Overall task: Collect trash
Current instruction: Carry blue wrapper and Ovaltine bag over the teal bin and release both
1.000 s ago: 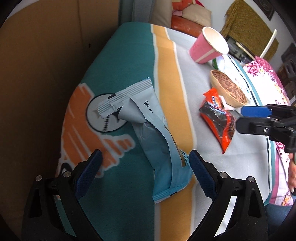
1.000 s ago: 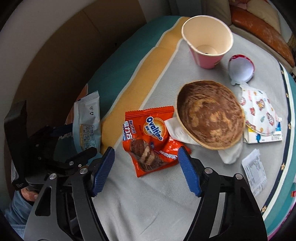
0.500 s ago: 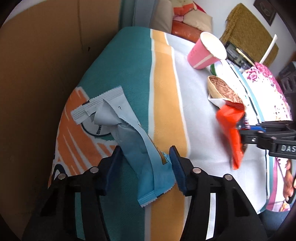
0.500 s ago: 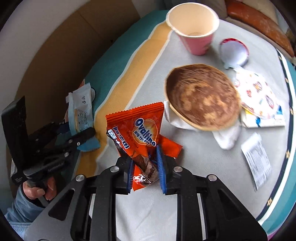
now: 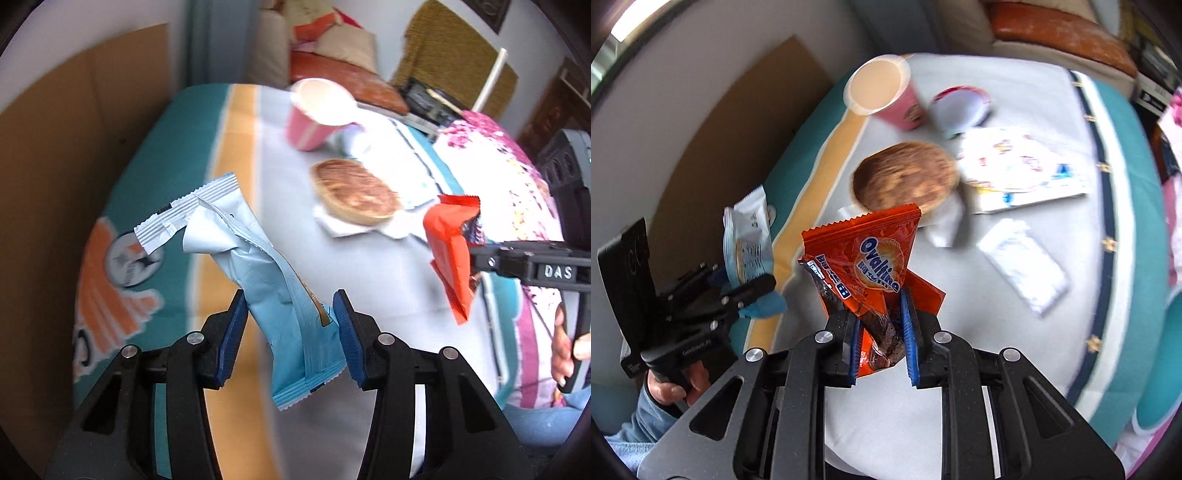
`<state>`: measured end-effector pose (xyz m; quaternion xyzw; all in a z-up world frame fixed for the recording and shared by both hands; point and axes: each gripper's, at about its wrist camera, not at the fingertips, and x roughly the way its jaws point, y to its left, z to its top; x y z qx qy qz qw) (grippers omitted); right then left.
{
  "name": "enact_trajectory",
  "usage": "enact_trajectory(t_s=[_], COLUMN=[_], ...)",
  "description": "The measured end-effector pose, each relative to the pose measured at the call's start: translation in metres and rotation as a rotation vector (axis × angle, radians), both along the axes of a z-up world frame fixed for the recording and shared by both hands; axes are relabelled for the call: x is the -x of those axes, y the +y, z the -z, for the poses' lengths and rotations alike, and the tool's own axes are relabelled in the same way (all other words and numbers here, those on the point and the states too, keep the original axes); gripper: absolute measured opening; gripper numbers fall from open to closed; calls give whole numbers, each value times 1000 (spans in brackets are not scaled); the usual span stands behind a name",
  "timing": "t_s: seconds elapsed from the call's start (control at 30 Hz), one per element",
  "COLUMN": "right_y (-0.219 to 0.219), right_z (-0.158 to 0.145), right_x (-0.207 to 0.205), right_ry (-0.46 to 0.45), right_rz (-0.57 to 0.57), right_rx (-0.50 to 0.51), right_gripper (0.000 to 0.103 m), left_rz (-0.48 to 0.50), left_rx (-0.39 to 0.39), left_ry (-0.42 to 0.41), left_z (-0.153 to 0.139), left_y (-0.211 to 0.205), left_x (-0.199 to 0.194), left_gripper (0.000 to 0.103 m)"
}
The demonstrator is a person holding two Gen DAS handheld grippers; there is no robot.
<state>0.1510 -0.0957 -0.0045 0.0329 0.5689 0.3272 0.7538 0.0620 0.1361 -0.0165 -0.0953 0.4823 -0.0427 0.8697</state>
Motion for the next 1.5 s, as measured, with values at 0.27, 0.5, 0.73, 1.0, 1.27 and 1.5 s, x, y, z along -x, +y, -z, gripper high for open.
enact_trajectory(t_s=[0.27,0.5,0.73,1.0,1.27,1.5], right_y=[-89,-166,-256,-339,-390,-420], right_z=[-19,-33,-34,-23,-2,11], right_x=[-7,-2,6,20,27,28], right_ry=[-35,-77,-89,-97,-66,-47], right_rz=[161,307,467,609,672,699], right_rx=[-39,-56,-57,-48,-51,-68], right_gripper=[18,18,18,18,18,18], left_rz=[150,307,448,573,649,694], left_rx=[6,-19,-29,-30,-57,-85], left_ry=[-9,-16,-19,3,36,60], left_z=[-11,-18,-23,-16,-3,7], left_y=[-76,-159,-243,-337,-404,-440], left_x=[-30,-62,-79,-91,-97,-100], left_gripper=[49,49,49,49,50,50])
